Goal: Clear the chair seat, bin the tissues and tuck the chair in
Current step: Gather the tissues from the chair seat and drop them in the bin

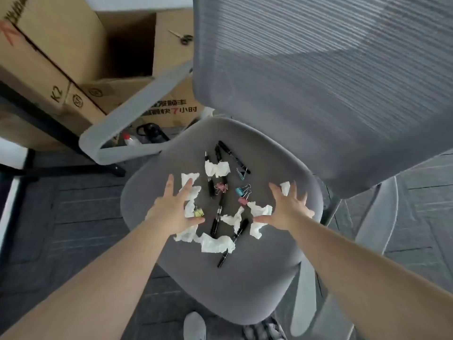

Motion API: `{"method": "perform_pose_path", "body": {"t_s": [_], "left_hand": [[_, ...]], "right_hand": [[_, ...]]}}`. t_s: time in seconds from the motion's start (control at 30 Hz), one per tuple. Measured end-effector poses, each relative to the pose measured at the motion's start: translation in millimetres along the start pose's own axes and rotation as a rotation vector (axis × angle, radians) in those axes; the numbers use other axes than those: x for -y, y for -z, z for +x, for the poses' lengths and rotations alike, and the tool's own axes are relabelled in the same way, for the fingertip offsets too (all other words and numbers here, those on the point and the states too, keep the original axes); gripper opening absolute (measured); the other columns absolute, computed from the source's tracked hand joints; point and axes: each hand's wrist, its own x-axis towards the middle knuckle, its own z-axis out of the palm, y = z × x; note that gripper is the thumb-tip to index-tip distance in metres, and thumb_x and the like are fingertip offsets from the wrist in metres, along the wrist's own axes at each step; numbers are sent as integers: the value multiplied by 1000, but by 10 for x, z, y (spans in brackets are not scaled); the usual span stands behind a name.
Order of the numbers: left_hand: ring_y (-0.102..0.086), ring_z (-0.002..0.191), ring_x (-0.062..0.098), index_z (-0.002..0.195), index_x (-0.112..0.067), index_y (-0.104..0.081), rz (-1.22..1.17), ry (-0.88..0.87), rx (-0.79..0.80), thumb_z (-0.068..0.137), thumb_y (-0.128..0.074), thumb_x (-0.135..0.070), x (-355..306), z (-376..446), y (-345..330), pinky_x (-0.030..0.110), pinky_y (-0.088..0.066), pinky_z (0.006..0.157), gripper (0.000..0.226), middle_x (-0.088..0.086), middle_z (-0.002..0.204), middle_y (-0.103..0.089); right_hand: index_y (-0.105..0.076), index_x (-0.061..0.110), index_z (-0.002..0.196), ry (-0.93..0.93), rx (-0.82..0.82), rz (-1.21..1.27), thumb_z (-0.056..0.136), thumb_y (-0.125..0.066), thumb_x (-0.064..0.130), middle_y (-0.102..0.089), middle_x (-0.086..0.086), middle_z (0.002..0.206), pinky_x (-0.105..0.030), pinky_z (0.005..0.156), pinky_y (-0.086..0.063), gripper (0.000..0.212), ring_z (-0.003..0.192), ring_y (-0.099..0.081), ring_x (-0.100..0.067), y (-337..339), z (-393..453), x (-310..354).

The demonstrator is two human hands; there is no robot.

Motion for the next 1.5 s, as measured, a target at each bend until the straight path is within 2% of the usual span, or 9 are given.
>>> {"method": "perform_pose_path", "body": {"t_s": [0.23,0.47,0.63,0.77,1.0,1.1,1.23,1.37,1.5], "left_hand": [[-56,118,32,147,-47,7,-97,8,0,86,-65,-31,-18,333,-493,42,-56,83,96,-1,158,24],[-54,84,25,144,-45,-14,-132,-1,-124,77,-53,12,-25,383,-691,29,-42,56,96,3,152,-2],[-52,113,29,124,-12,-54,-118,15,-183,80,-57,2,-1,370,-547,39,-52,77,46,2,152,-17],[-58,90,34,103,-1,-56,-178,39,-304,88,-49,-2,8,419,-407,42,-52,70,16,9,133,-38],[-63,98,31,144,-24,-34,-153,-63,-197,86,-66,-39,-34,612,-401,39,-53,79,68,8,136,-35],[-63,92,32,127,-19,-52,-63,-77,-182,88,-63,-28,-32,703,-486,37,-52,73,41,5,130,-40],[-61,85,33,106,-6,-59,-146,-139,-310,93,-52,-20,-59,713,-499,37,-49,69,20,5,120,-48],[-54,71,28,71,-15,-43,-175,-284,-301,86,-56,-20,-76,511,-404,30,-37,59,21,-5,70,-46],[-56,71,20,92,-20,-48,-99,-327,-59,79,-67,-47,-103,228,-374,30,-44,63,35,-7,69,-51]], "right_hand": [[-15,45,145,-20,-25,-38,59,-72,71,2,-4,159,-56,100,-35,106,144,-8,-39,-252,333,-86],[-53,14,116,120,-110,3,90,-58,21,-42,-11,124,-35,76,-44,28,116,-44,-32,-386,388,10],[-52,12,99,164,-169,129,90,-45,11,-56,-10,101,-28,62,-38,12,78,-51,-30,-310,331,125],[-40,14,110,195,-165,223,90,-41,6,-53,1,88,-26,54,-34,21,71,-50,-27,-185,218,325],[-50,20,111,315,8,-11,92,-49,44,-62,6,115,-29,68,-41,31,88,-58,-23,-424,173,548],[-48,15,116,351,62,-165,85,-62,51,-55,1,122,-33,71,-45,49,102,-60,-27,-582,215,548],[-52,10,113,405,-21,-170,91,-56,20,-50,-9,135,-36,76,-48,24,109,-58,-33,-668,254,520],[-53,12,110,392,-173,-67,89,-51,22,-47,-6,121,-32,72,-44,24,102,-54,-29,-496,245,552],[-52,11,114,397,-278,-44,88,-53,23,-37,-4,132,-32,72,-41,28,104,-51,-27,-242,308,708]]}}
